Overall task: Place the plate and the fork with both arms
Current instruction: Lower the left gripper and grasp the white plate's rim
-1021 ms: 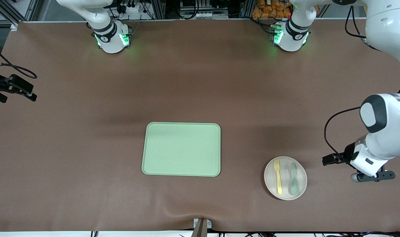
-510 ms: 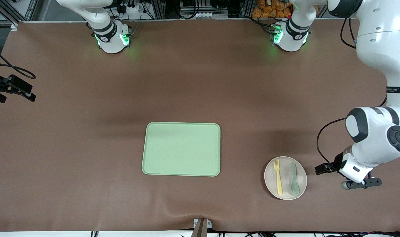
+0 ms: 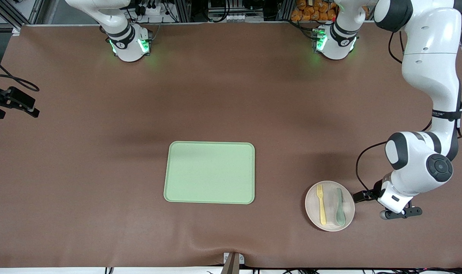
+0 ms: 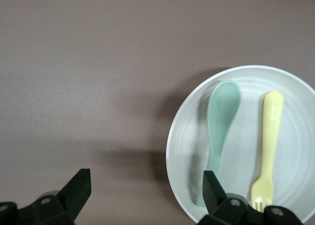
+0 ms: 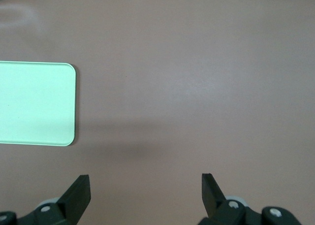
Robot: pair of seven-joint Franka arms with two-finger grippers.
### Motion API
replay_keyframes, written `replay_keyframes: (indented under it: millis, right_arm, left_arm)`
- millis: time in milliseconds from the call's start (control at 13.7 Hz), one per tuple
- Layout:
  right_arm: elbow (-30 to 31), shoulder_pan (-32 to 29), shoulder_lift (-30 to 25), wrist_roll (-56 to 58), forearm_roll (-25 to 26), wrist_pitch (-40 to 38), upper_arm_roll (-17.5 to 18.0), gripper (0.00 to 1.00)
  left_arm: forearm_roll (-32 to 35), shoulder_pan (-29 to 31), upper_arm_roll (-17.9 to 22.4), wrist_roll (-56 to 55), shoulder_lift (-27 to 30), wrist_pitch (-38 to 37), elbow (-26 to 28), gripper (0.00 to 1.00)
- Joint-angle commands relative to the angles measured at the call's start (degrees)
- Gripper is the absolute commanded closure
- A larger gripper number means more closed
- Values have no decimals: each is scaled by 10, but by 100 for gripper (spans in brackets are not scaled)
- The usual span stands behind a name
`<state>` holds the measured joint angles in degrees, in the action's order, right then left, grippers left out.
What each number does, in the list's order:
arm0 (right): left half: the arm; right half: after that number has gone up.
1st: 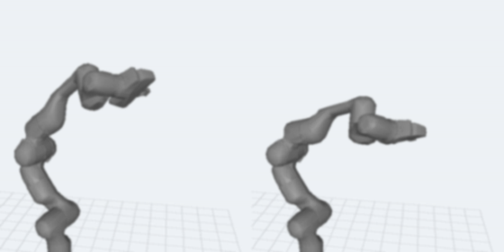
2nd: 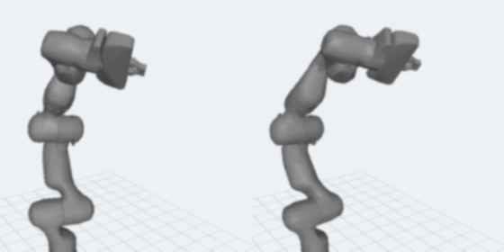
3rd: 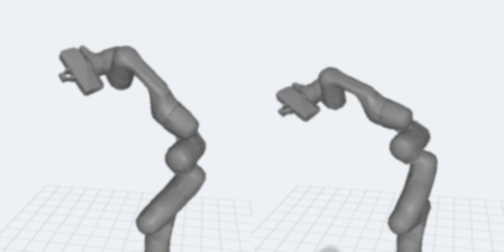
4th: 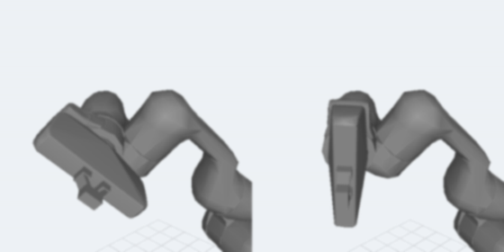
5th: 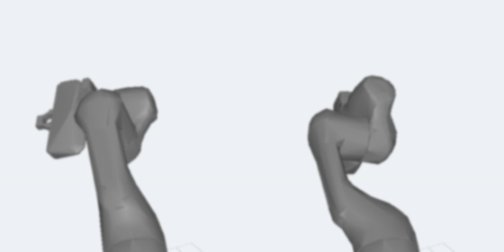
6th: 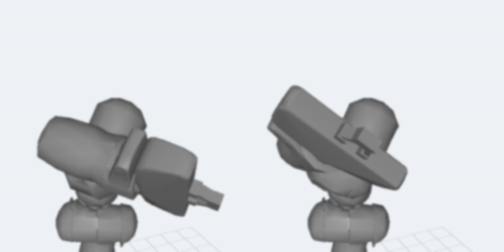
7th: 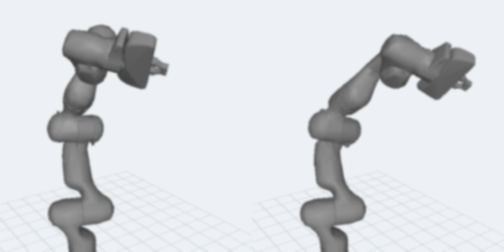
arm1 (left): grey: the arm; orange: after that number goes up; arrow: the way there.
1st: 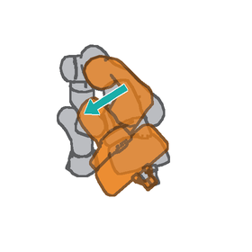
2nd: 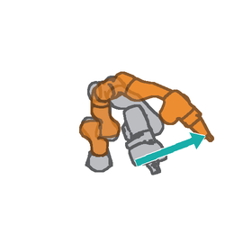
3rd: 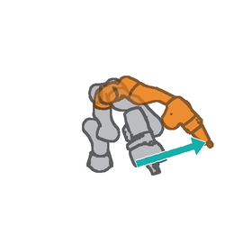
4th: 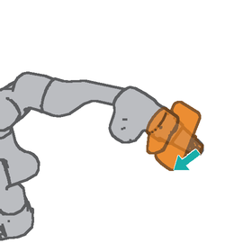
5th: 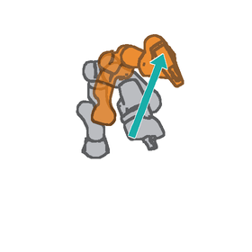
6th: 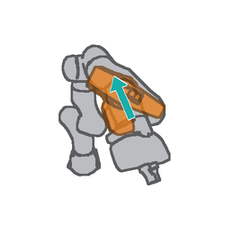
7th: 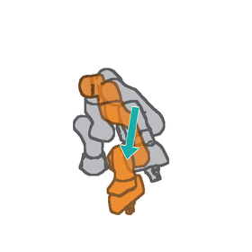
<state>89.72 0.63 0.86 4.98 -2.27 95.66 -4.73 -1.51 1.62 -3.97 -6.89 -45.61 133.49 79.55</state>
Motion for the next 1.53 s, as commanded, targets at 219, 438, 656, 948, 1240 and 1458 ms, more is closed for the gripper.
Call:
replay_keyframes:
  millis: [219,438,656,948,1240,1458]
  right_arm:
    - [-5,-14,3,6,-3,-5,11,0]
    - [-5,-15,3,6,-5,-5,11,0]
    - [-5,-15,3,6,-5,-4,11,0]
    - [-4,-16,3,6,-6,-5,11,0]
    - [-4,-16,4,6,-6,-5,11,0]
    - [-4,-17,4,6,-6,-4,11,0]
  left_arm:
    - [-6,-3,1,-3,-41,55,-11,0]
    - [-6,-5,0,3,-53,63,-11,0]
    - [-6,-10,0,5,-63,88,-11,0]
    - [-4,-12,1,6,-69,94,-11,2]
    - [-4,-11,1,6,-69,94,-10,31]
    - [-4,-11,1,6,-69,94,-10,32]
